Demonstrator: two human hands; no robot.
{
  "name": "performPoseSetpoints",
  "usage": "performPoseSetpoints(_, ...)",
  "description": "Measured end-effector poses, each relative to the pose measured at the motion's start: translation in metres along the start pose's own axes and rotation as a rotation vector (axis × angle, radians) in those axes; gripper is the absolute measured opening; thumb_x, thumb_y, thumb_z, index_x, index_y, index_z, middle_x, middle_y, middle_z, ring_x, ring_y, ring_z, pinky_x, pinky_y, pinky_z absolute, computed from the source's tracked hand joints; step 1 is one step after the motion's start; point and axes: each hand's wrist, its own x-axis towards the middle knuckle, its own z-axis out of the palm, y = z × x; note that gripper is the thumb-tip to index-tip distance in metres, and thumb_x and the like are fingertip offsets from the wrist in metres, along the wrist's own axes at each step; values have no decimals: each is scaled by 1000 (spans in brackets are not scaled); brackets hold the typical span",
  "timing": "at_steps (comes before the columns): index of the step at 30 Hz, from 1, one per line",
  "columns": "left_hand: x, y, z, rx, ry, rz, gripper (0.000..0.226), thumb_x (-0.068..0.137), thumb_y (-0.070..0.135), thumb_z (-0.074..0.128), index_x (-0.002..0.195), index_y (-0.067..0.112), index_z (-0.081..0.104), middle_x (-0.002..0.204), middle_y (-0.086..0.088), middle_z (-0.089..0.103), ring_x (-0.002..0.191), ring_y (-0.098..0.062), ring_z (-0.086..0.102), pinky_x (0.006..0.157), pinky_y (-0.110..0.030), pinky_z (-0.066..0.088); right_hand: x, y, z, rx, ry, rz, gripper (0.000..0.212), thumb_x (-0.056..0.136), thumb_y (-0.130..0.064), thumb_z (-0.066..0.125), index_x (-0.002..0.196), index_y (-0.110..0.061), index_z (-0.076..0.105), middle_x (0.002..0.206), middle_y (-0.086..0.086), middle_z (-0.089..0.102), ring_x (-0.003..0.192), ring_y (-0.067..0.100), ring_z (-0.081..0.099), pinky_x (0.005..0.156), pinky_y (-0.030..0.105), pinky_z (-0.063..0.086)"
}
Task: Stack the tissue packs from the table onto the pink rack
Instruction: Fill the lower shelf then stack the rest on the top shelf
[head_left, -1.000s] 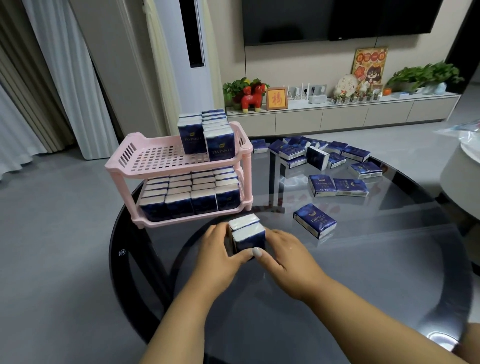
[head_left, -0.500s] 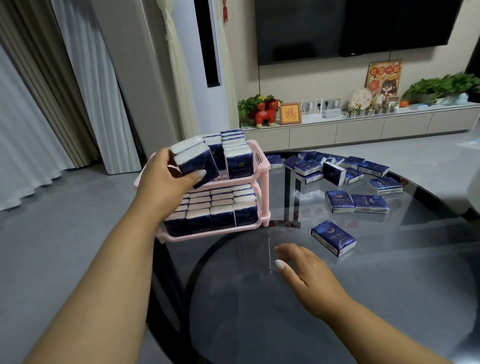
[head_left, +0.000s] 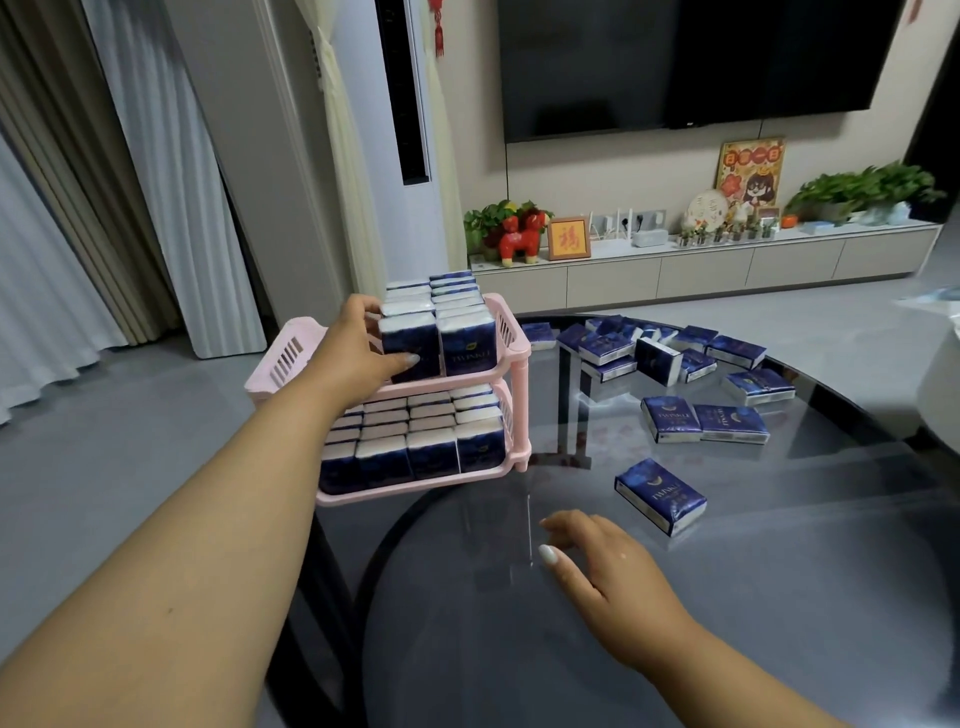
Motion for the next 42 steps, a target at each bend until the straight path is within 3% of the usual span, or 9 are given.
performPoseSetpoints(5,2,0,5,66,31,-15,57,79,18,79,118,22,39,112,1,56,97,-19,60,80,-31,49,0,-1,-1,0,-1,-5,63,80,-71,20,116,-31,53,98,-29,50,100,-2,48,83,17,39)
performPoseSetpoints(10,3,-1,7,111,48,-51,59,78,19,80,122,16,40,108,-2,60,98,-22,61,87,-36,49,-1,-4,-3,-2,-14,-7,61,80,-70,19,113,-32,54,94,-36,44,99,-4,47,82,13,37)
performPoseSetpoints(15,3,1,9,130,50,-59,57,80,29,78,120,14,41,107,0,59,97,-20,58,79,-32,42,-1,-4,-3,-9,-14,4,58,80,-71,19,111,-35,53,94,-36,44,98,-4,46,79,10,35)
performPoseSetpoints(21,2,5,11,162,50,-61,59,83,32,75,125,9,41,111,-2,59,96,-20,54,77,-31,38,-1,-4,-4,-11,-7,-4,30,93,-54,38,106,-33,54,93,-33,46,97,-9,45,77,10,35)
performPoseSetpoints(28,2,3,9,155,37,-84,60,81,33,77,125,11,41,111,-2,61,96,-19,57,77,-30,39,-1,-5,-5,-10,-6,-12,25,93,-50,41,106,-32,54,91,-33,45,96,-9,45,77,7,34)
performPoseSetpoints(33,4,2,5,156,45,-117,67,83,35,75,134,13,37,121,-6,59,105,-24,58,80,-32,40,-1,-4,-4,-9,-4,-13,33,92,-58,36,104,-33,54,91,-32,46,95,-9,45,76,9,35)
performPoseSetpoints(37,-7,13,-3,120,160,-79,69,84,37,73,138,12,37,122,-6,53,110,-24,55,87,-33,44,-1,-2,-2,-3,9,-17,49,80,-70,21,99,-37,51,91,-31,48,95,-8,46,75,10,36)
performPoseSetpoints(42,-48,47,3,76,474,145,45,88,32,67,125,14,48,104,1,49,91,-13,48,78,-23,34,-1,-1,-1,-1,26,-16,50,80,-69,19,98,-36,51,88,-28,49,94,-6,46,73,11,36)
